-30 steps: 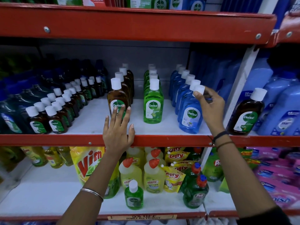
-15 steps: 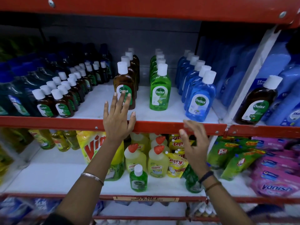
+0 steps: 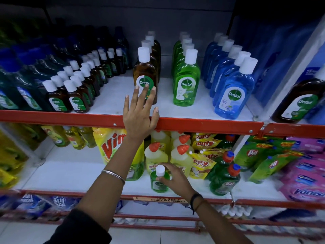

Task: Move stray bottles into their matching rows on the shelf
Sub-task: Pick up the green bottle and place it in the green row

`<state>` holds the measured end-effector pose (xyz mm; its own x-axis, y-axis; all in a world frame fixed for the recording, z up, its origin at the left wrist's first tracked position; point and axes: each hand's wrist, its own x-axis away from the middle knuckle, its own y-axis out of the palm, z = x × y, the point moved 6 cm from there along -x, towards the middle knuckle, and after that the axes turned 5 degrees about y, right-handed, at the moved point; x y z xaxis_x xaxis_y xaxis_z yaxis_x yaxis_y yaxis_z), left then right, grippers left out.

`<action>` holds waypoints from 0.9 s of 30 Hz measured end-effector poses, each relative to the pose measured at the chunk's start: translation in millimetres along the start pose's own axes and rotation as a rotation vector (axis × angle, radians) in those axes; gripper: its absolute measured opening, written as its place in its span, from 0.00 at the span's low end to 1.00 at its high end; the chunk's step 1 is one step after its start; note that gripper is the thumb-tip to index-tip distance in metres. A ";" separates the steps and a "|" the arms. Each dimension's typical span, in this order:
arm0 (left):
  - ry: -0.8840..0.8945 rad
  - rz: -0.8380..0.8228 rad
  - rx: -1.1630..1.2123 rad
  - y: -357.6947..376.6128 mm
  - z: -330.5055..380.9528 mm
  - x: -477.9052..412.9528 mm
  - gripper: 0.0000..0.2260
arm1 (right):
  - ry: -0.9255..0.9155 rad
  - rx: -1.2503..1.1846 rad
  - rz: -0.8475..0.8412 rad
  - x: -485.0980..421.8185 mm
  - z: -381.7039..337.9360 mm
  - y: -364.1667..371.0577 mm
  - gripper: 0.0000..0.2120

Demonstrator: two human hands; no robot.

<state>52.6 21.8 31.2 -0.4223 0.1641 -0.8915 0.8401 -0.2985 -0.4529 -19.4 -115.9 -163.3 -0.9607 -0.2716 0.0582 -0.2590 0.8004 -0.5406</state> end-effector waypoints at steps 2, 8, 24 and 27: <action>0.004 0.002 0.004 -0.7 0.8 -0.4 0.23 | 0.007 -0.044 0.001 -3.0 1.3 -1.4 0.20; 0.005 -0.016 0.008 0.2 0.7 -1.0 0.23 | -0.038 -0.174 0.123 7.0 -21.2 -41.4 0.12; -0.012 -0.069 0.041 -0.8 0.0 -1.2 0.23 | -0.480 -0.396 0.605 35.9 -186.8 -225.2 0.12; -0.008 -0.062 0.037 -1.8 0.8 -1.2 0.23 | -0.509 -0.376 0.711 23.2 -205.8 -249.3 0.14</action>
<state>51.4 21.4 33.1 -0.4760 0.1755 -0.8617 0.7993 -0.3224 -0.5072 2.3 -211.8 145.5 -0.7694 0.2160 -0.6011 0.2690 0.9631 0.0018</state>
